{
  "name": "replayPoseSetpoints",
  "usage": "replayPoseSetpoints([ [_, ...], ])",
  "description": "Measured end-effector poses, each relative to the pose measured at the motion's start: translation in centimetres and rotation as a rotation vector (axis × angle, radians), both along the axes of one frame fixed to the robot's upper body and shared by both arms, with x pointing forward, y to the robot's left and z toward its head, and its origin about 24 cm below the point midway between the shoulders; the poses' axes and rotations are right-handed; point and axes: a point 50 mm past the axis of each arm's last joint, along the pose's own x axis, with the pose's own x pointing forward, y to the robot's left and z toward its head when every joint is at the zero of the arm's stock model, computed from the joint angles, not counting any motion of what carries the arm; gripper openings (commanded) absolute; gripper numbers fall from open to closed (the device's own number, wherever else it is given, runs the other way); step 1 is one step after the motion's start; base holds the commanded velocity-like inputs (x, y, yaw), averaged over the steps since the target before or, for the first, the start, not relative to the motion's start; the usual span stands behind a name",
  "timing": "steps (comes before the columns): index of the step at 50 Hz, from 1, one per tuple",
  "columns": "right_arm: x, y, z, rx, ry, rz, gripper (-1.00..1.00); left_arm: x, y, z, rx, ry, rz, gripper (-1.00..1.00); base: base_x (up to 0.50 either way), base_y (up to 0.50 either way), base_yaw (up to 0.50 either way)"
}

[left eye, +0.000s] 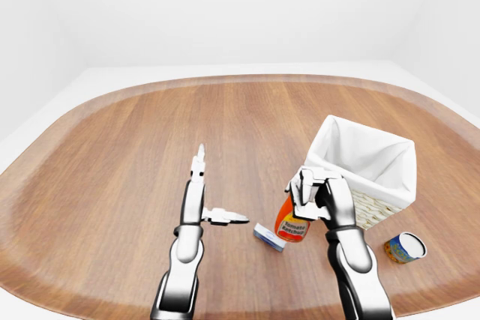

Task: Pick up the ketchup, and put it in the basket.

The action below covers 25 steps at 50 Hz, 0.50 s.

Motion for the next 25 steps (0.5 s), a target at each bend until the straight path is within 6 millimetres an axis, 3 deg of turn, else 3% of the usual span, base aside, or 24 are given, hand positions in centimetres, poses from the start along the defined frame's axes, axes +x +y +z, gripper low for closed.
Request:
replayPoseSetpoints([
  [10, 0.0, 0.0, 0.0, -0.003, -0.003, 0.007, -1.00, -0.6, 3.8, 0.5, 0.001, 0.004, 0.077, 1.00, 0.00, 0.00, 0.00],
  [25, 0.1, 0.1, -0.2, -0.014, -0.003, 0.012, -1.00, -1.2, 5.4, 0.9, 0.003, -0.001, 0.106, 1.00, 0.00, 0.00, 0.00],
])
